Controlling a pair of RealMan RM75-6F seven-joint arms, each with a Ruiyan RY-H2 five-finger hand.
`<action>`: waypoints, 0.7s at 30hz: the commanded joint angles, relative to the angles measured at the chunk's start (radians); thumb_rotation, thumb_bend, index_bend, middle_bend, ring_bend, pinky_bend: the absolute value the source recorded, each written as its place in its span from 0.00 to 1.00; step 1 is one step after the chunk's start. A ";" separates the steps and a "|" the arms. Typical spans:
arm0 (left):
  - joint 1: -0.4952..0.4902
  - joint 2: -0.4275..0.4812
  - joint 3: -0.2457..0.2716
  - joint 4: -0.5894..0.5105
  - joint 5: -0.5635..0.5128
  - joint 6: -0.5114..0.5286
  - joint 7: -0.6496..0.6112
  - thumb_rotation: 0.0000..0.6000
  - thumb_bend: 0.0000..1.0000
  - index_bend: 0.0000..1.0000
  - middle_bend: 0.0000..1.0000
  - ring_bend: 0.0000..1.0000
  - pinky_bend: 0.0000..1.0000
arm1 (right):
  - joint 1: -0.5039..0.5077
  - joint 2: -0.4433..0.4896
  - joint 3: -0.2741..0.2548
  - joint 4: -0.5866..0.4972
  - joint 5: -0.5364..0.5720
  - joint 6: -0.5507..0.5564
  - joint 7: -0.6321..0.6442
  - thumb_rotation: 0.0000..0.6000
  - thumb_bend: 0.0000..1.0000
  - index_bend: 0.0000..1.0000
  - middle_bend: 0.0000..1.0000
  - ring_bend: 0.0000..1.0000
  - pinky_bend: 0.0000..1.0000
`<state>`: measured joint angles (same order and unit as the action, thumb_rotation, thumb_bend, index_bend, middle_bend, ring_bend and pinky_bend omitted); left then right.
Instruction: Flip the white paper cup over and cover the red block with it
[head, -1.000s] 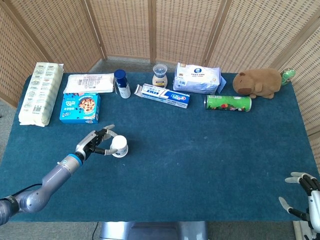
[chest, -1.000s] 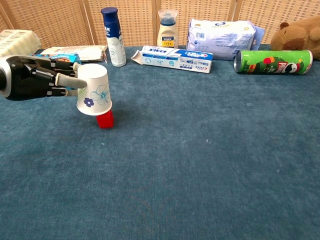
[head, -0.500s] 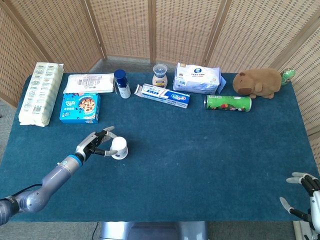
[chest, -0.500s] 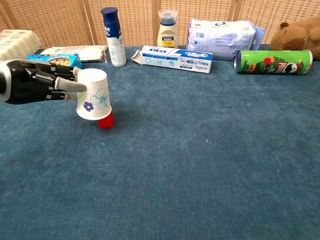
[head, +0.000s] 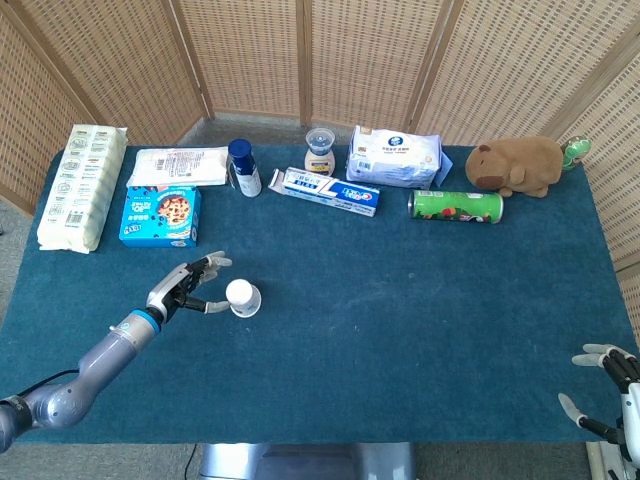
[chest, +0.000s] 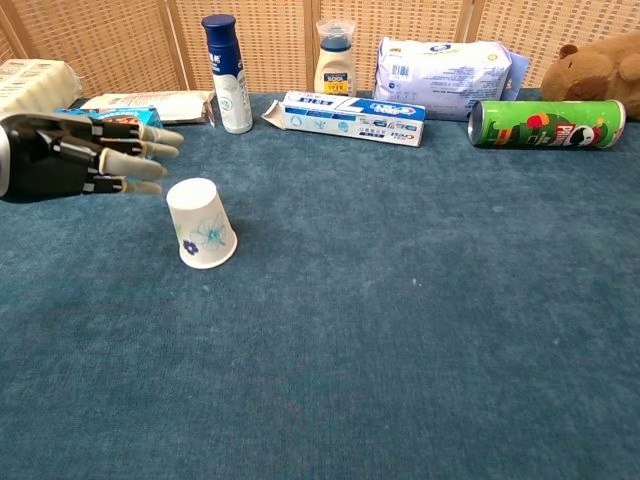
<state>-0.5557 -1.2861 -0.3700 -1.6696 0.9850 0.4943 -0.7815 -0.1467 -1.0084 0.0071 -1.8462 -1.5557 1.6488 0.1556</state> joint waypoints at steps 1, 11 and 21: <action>0.022 0.029 -0.014 -0.047 0.047 0.024 -0.003 0.92 0.18 0.17 0.00 0.00 0.05 | 0.003 0.000 0.000 -0.001 -0.002 -0.004 -0.002 1.00 0.26 0.38 0.30 0.23 0.29; 0.123 0.173 0.050 -0.226 0.247 0.192 0.158 0.93 0.18 0.14 0.00 0.00 0.05 | 0.024 0.005 0.003 -0.014 0.002 -0.038 -0.030 1.00 0.26 0.38 0.30 0.23 0.29; 0.291 0.263 0.218 -0.341 0.374 0.507 0.528 0.93 0.18 0.14 0.00 0.00 0.05 | 0.061 -0.002 0.004 -0.026 0.005 -0.096 -0.096 1.00 0.26 0.38 0.30 0.23 0.29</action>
<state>-0.3398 -1.0648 -0.2198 -1.9614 1.3013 0.8937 -0.3437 -0.0907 -1.0082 0.0113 -1.8698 -1.5493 1.5580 0.0645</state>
